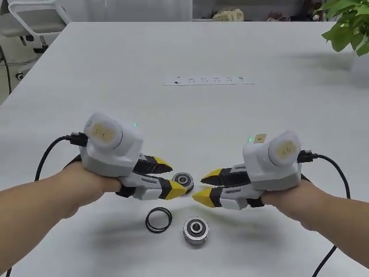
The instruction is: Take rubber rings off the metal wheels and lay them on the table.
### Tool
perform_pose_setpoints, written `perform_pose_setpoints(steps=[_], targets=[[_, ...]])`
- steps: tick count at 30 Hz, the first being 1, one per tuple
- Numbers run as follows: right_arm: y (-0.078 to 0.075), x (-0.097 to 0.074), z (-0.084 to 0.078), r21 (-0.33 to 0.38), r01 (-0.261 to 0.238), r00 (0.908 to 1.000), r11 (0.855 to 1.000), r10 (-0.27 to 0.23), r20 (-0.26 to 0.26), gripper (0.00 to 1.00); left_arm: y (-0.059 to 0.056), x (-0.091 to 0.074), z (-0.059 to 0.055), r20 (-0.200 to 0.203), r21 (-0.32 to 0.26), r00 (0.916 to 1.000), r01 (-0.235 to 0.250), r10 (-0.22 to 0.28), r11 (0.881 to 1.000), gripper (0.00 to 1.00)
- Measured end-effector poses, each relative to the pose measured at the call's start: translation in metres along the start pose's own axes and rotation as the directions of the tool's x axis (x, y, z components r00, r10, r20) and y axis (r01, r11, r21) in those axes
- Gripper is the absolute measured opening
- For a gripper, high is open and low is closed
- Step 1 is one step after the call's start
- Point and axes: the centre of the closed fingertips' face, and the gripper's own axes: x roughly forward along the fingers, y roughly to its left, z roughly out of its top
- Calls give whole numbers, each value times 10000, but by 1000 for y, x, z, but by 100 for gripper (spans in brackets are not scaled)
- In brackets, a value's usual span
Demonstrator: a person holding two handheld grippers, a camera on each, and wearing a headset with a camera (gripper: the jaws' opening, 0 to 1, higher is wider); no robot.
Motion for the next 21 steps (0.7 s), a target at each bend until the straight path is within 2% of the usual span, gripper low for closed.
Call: perform_pose_setpoints(steps=[14,21], targets=[[0,0,-2,18,2,10000,10000,-2,-40,23,0,13,-4,-316,593,9995,-49,67,9982,16],[0,0,-2,25,18,10000,10000,-18,-29,23,4,14,-3,-390,920,9983,-401,439,9950,9]])
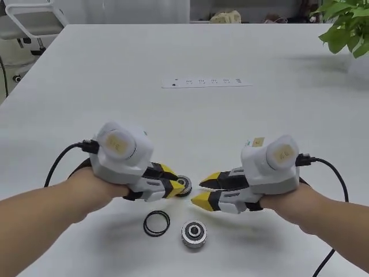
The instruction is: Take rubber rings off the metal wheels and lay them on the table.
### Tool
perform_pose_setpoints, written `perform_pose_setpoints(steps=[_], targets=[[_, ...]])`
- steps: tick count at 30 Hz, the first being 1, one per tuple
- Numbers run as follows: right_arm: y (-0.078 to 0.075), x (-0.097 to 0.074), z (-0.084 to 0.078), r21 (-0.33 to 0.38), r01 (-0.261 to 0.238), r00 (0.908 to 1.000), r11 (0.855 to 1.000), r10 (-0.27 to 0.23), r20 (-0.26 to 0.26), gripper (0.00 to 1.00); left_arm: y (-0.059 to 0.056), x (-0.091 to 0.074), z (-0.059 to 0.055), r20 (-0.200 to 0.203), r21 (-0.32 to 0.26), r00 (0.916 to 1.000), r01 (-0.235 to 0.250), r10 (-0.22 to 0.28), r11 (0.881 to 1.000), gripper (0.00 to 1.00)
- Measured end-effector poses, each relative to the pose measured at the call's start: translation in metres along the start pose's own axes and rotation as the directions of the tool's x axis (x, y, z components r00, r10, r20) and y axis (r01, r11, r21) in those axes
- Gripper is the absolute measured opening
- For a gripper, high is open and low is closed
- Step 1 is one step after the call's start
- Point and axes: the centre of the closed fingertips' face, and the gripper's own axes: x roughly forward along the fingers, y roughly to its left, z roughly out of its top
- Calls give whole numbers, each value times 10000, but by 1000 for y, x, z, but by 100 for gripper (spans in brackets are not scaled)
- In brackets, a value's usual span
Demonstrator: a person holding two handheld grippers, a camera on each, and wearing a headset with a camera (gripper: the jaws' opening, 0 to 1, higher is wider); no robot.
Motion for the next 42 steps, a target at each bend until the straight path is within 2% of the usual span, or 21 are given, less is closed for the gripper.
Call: perform_pose_setpoints(steps=[4,14,20,25,30,32,33,42], targets=[[1,1,0,-22,-14,10000,10000,14,-4,23,-1,1,0,-68,334,9999,-82,85,9994,9],[-2,4,7,89,131,9998,9999,-132,139,22,0,1,0,7,337,9999,-154,154,9993,8],[-3,10,4,93,218,9998,9997,-218,-19,23,0,1,0,83,278,9998,-181,179,9994,8],[-3,16,8,43,300,9995,9995,-300,39,23,0,1,0,145,238,9997,-224,221,9995,8],[-2,20,12,-74,447,9989,9990,-446,127,25,0,1,1,155,220,9995,-264,260,9994,8],[-5,23,17,-168,650,9974,9977,-645,307,28,0,1,1,138,222,9995,-282,279,9994,8],[-4,23,15,-111,639,9977,9979,-636,220,28,0,1,1,141,217,9995,-284,281,9994,8],[-2,21,14,-483,716,9974,9963,-711,130,24,-1,1,1,162,202,9994,-307,304,9993,8]])
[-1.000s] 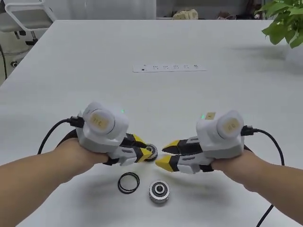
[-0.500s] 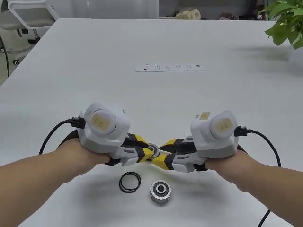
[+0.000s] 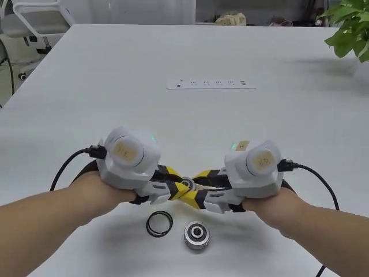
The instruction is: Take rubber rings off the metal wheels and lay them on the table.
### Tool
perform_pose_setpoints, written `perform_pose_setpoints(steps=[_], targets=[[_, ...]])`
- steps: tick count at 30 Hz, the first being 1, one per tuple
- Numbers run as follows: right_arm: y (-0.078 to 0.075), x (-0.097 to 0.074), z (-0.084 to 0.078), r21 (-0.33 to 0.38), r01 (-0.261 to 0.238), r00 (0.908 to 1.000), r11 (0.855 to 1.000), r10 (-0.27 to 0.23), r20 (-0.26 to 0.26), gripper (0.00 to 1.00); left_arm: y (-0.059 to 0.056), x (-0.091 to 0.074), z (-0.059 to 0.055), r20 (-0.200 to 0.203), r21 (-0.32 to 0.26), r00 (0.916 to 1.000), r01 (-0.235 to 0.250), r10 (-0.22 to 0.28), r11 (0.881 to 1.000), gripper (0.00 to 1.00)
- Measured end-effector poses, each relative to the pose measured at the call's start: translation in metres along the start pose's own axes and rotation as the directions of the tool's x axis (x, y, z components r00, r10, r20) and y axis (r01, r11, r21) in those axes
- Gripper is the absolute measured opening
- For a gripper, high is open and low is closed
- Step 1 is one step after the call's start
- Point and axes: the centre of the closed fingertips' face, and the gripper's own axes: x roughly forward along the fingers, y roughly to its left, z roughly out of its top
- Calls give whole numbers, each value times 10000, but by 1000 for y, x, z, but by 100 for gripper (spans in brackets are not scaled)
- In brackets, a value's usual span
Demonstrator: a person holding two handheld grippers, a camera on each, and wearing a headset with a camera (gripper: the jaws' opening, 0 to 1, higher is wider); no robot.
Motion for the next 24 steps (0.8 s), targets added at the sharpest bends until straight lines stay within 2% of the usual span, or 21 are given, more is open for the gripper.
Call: perform_pose_setpoints(steps=[12,24], targets=[[0,-6,-6,138,-56,10000,9999,57,-47,20,0,0,0,53,-52,10000,-39,40,10000,8],[-2,-8,-8,761,-219,9997,9969,207,158,17,1,1,0,106,-166,9999,-74,76,9998,8]])
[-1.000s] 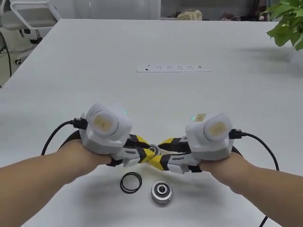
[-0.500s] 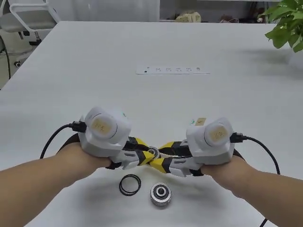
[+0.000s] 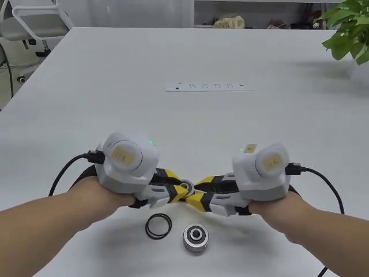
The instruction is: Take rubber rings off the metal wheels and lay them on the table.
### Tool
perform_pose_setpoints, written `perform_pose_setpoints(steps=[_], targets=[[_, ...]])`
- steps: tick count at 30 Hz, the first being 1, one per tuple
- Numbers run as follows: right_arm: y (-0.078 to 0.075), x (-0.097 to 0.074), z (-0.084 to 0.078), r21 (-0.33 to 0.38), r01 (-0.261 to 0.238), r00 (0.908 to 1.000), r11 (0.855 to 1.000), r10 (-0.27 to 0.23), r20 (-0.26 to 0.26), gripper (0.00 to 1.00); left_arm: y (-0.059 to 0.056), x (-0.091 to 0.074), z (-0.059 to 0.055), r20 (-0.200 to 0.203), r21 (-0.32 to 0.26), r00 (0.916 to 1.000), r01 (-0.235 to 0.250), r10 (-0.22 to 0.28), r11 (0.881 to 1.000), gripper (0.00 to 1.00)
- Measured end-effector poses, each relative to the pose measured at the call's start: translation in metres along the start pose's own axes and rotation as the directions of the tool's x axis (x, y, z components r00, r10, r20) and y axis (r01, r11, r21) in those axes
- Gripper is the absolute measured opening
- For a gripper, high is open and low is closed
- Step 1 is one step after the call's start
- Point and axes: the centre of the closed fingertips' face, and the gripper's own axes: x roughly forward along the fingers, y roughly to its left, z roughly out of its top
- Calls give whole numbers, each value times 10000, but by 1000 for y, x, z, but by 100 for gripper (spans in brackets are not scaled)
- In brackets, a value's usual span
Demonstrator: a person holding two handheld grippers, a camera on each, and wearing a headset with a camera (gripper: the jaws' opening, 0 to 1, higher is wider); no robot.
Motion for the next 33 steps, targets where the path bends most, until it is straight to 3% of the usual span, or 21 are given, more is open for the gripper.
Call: perform_pose_setpoints(steps=[29,33], targets=[[2,0,-1,-501,-79,9999,9987,74,-110,15,-2,0,0,28,-206,10000,-80,81,9998,8],[0,-1,-4,-835,4,9995,9965,-29,-304,12,-2,-1,0,18,-225,10000,-55,55,9997,8]])
